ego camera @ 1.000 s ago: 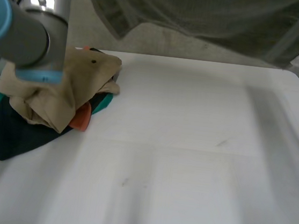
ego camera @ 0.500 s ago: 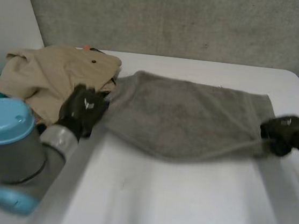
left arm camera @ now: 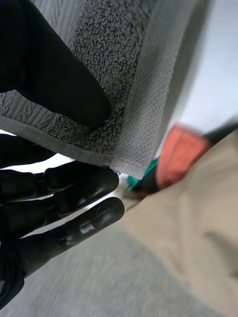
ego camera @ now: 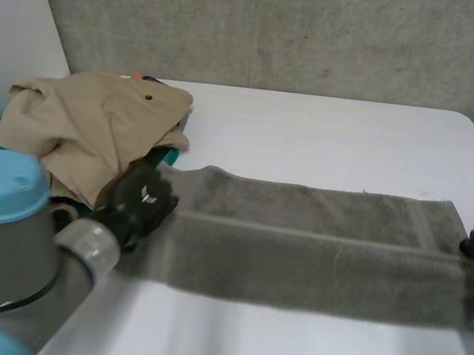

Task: Fold the laundry.

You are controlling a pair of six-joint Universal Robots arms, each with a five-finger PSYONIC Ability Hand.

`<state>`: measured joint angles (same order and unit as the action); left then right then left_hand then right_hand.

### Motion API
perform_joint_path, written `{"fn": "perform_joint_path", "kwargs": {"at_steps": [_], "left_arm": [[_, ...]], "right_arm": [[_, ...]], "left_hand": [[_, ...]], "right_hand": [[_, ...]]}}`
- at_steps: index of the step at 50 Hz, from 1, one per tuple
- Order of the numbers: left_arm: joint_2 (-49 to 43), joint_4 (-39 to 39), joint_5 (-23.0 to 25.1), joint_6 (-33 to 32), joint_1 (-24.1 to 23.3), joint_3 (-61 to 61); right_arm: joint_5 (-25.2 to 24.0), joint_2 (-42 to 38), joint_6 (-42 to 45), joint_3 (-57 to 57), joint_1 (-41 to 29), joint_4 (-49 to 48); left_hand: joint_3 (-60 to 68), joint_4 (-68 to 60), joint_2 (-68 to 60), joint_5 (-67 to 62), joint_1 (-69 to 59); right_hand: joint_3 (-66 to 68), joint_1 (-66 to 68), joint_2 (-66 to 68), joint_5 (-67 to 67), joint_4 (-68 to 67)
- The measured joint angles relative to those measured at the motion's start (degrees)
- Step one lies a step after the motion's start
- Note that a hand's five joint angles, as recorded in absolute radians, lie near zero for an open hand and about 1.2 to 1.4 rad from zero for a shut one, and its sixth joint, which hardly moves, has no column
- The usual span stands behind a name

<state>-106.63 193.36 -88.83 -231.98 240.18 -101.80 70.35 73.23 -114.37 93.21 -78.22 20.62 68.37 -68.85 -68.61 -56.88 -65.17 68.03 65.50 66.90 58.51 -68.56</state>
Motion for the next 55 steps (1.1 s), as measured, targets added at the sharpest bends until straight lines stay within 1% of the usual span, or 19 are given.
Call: {"fn": "perform_joint_path", "kwargs": {"at_steps": [2, 4, 5, 10, 18, 21, 24, 27, 28, 29, 30, 32, 35, 38, 42, 45, 51, 55], "left_arm": [[-4.4, 3.7, -0.3, 0.0, -0.7, 3.8], [-7.3, 5.8, -0.7, 0.0, -1.1, 6.3], [-11.0, 8.2, -1.3, -0.1, -1.4, 9.8], [-20.4, 11.5, -3.3, -0.3, -2.1, 19.1], [-28.0, 12.0, -5.1, -0.6, -2.2, 29.3], [-29.2, 12.5, -5.2, -0.8, -2.1, 32.7], [-30.3, 15.3, -5.5, -0.7, -1.9, 39.8], [-30.2, 20.2, -6.6, -0.1, -1.7, 45.9], [-29.7, 23.4, -7.4, 0.4, -1.5, 48.2], [-29.3, 24.7, -7.7, 0.6, -1.5, 48.9], [-28.2, 28.3, -8.6, 1.4, -1.3, 50.7], [-26.0, 32.8, -9.9, 3.0, -0.9, 51.9], [-22.2, 37.8, -11.4, 5.8, -0.3, 51.7], [-20.0, 38.7, -12.0, 7.4, 0.0, 50.1], [-18.6, 34.9, -11.9, 8.7, 0.0, 45.9], [-18.6, 32.1, -11.5, 8.8, -0.1, 43.3], [-19.1, 26.0, -10.2, 8.8, -0.5, 33.6], [-18.9, 23.4, -9.7, 8.7, -0.9, 26.7]], "right_arm": [[1.0, -2.3, -2.9, -2.5, -2.1, -5.3], [1.4, -3.5, -4.1, -3.6, -3.2, -7.7], [1.9, -5.4, -5.4, -5.3, -4.8, -11.0], [2.6, -11.6, -7.4, -9.6, -7.9, -19.4], [2.9, -19.4, -7.7, -15.3, -9.7, -29.4], [3.0, -20.6, -7.8, -18.0, -10.0, -32.3], [3.9, -21.2, -9.4, -23.3, -10.5, -37.8], [5.4, -20.6, -14.2, -27.9, -10.8, -45.2], [6.4, -19.7, -17.9, -29.6, -10.8, -49.6], [6.7, -19.3, -19.1, -30.0, -10.8, -50.8], [7.6, -17.9, -23.4, -31.1, -10.8, -55.1], [8.7, -15.6, -29.6, -31.9, -10.6, -59.8], [9.6, -12.1, -38.4, -32.0, -10.1, -63.5], [9.1, -10.7, -42.5, -31.5, -9.6, -62.2], [5.8, -10.5, -44.7, -30.5, -9.2, -53.9], [3.8, -11.0, -44.6, -30.0, -9.2, -48.6], [-0.2, -13.2, -43.2, -27.2, -8.9, -37.9], [-2.1, -14.1, -41.6, -24.0, -8.6, -33.4]], "left_hand": [[0.0, 0.0, 0.0, 0.0, 0.0], [0.0, 0.0, 0.0, 0.0, 0.0], [0.0, 0.0, 0.0, -0.3, 0.0], [0.0, 0.0, 0.0, -0.3, 0.0], [0.0, 0.0, 0.0, -0.3, 0.0], [0.0, 0.0, 0.0, -0.3, 0.0], [0.0, 0.0, -0.1, -0.3, 0.0], [0.0, 0.0, -0.1, -0.3, 0.0], [0.0, 0.0, -0.1, -0.3, 0.0], [0.0, 0.0, -0.1, -0.3, 0.0], [0.0, 0.0, -0.1, -0.3, 0.0], [0.0, 0.0, -0.1, -0.3, 0.0], [0.0, 0.0, -0.1, -0.3, 0.0], [0.0, 0.0, -0.1, -0.3, 0.0], [0.0, 0.0, -0.1, -0.3, 0.0], [0.0, 0.0, -0.1, -0.3, 0.0], [0.0, 0.0, -0.1, -0.3, 0.0], [0.0, 0.0, -0.1, -0.3, 0.0]], "right_hand": [[0.0, 0.0, 0.0, 0.0, 0.0], [0.0, 0.0, 0.0, 0.0, 0.0], [0.0, 0.0, 0.0, 0.0, 0.0], [0.0, 0.0, 0.0, 0.0, 0.0], [0.0, 0.0, 0.0, 0.2, 0.0], [0.0, 0.0, 0.0, 0.2, 0.0], [0.0, 0.0, 0.0, 0.2, 0.0], [0.0, 0.0, 0.0, 0.2, 0.0], [0.0, 0.2, 0.0, 0.2, 0.0], [0.0, 0.4, 0.0, 0.2, 0.0], [0.0, 0.6, 0.0, 0.1, 0.0], [0.0, 1.0, 0.0, 0.2, 0.0], [0.0, 1.1, 0.0, 0.5, 0.0], [0.0, 1.1, 0.0, 0.5, 0.0], [0.0, 1.1, 0.0, 0.5, 0.0], [0.0, 1.1, 0.0, 0.5, 0.0], [0.0, 1.1, 0.0, 0.5, 0.0], [0.0, 1.1, 0.0, 0.5, 0.0]]}}
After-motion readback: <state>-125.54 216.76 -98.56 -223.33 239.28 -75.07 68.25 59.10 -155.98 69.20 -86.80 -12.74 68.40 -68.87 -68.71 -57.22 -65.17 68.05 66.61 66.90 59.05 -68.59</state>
